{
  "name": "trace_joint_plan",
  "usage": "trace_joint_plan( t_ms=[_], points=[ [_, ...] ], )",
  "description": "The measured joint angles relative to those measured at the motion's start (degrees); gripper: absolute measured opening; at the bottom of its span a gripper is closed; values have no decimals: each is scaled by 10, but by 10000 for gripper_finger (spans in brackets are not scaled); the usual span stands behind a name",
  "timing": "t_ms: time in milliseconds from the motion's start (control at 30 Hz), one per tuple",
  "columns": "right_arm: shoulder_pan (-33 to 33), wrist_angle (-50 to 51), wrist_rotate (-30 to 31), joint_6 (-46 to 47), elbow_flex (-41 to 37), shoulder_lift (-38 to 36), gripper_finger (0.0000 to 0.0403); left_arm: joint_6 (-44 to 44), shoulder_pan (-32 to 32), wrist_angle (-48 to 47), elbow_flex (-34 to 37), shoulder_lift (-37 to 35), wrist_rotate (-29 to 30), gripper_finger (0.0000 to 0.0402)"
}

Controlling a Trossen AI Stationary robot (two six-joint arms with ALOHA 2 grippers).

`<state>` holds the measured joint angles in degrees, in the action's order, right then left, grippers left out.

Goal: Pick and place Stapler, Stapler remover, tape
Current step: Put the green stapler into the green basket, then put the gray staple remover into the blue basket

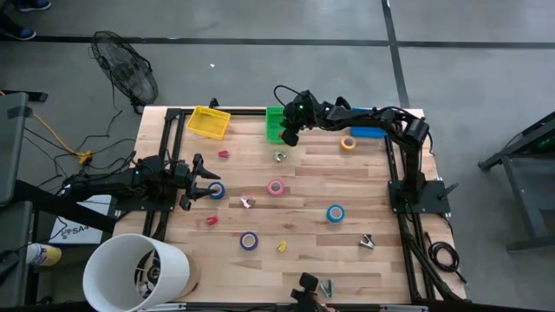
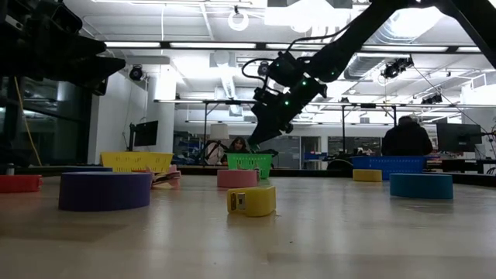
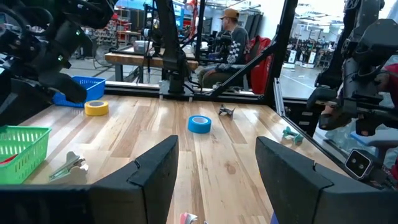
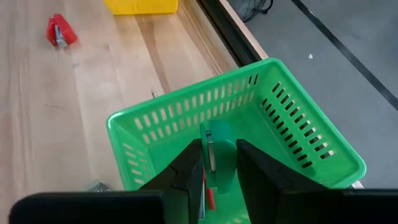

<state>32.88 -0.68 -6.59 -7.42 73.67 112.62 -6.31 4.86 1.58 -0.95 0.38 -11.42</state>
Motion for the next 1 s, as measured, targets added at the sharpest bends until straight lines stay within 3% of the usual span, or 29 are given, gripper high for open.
trace_joint_plan(
  t_ms=[600, 1000],
  points=[
    [0, 26, 1, 9, 0, -7, 174, 0, 0, 0, 0, 0, 0, 211],
    [-12, 198, 18, -66, 29, -130, 184, 0, 0, 0, 0, 0, 1, 211]
  ],
)
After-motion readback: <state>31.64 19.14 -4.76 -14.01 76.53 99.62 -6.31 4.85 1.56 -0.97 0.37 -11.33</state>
